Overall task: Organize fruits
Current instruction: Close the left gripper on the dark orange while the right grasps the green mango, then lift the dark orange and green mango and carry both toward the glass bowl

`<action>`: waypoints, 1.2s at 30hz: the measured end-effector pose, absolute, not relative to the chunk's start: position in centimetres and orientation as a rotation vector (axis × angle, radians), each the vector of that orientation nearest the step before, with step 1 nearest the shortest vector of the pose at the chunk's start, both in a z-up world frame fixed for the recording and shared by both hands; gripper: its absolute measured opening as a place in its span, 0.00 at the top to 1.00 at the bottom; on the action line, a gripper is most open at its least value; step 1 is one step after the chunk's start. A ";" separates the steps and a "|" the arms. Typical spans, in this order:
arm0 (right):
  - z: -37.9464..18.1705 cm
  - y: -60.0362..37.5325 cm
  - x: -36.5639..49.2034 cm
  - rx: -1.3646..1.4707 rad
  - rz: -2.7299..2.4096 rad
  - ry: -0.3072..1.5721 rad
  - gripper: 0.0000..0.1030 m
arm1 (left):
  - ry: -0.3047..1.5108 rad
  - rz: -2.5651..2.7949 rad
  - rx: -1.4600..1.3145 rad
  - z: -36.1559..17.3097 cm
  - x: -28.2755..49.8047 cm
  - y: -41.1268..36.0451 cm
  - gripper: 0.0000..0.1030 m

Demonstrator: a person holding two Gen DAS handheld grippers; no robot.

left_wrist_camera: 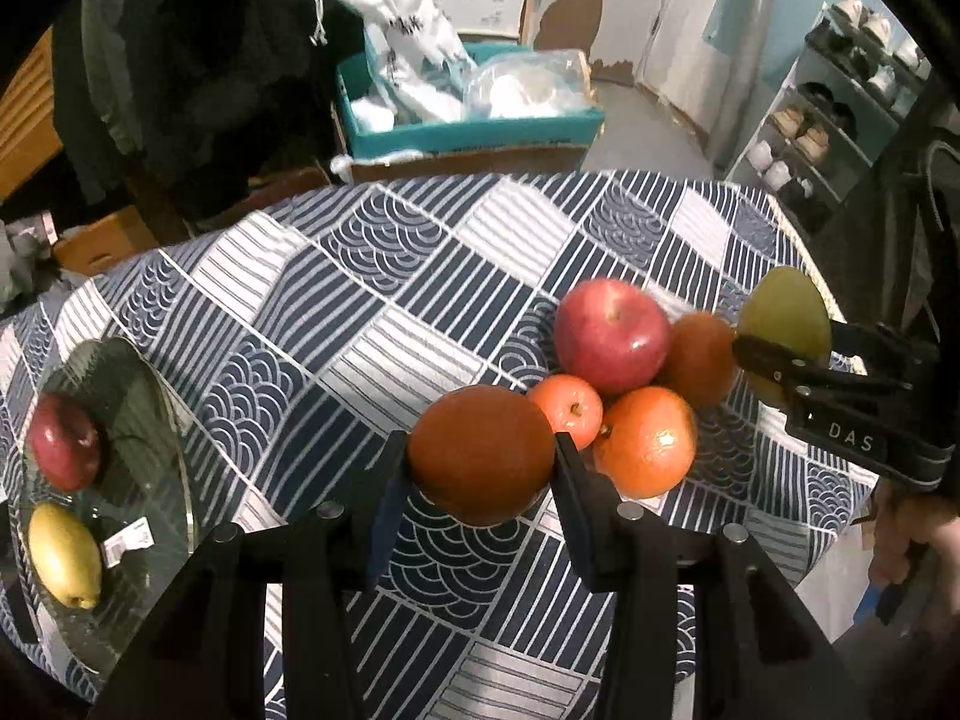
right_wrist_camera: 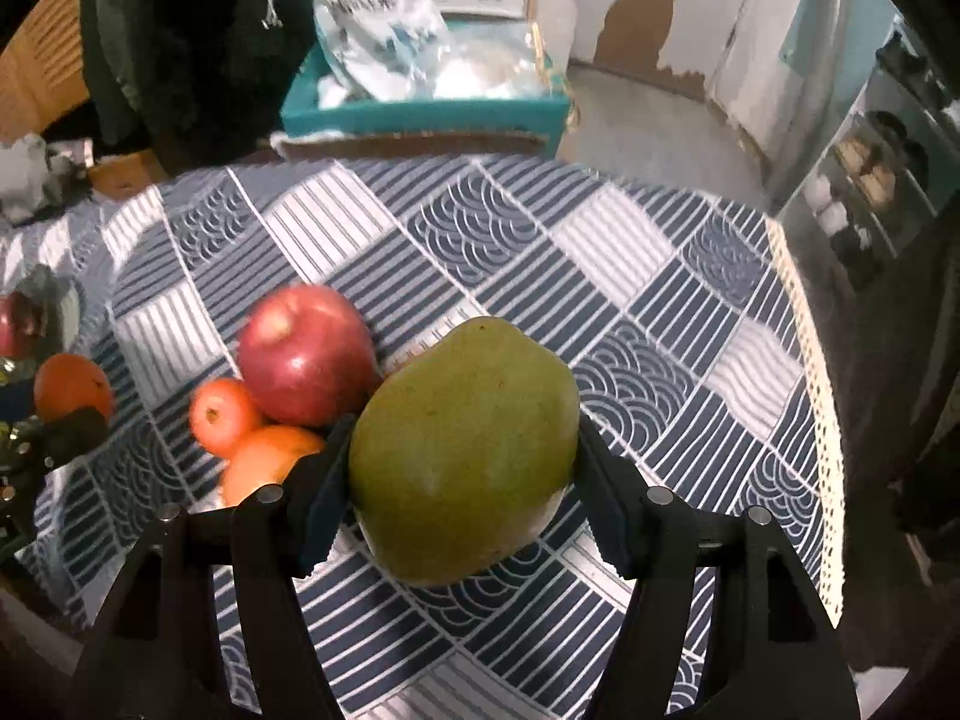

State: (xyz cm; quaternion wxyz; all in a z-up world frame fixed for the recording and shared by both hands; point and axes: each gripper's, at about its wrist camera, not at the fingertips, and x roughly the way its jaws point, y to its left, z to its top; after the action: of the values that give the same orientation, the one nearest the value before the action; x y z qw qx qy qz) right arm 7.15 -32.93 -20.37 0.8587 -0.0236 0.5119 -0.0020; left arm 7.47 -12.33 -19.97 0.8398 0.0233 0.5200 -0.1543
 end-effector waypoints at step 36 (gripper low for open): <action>-7.8 -28.5 3.6 -0.088 0.087 0.767 0.33 | 0.854 -0.277 -0.011 -9.3 4.7 -8.1 0.54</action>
State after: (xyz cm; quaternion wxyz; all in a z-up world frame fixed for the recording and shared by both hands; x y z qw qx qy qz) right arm 3.62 -28.53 -7.80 0.9255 -0.0431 0.3739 0.0424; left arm 4.70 -8.05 -9.26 0.9010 -0.0054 0.4127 -0.1338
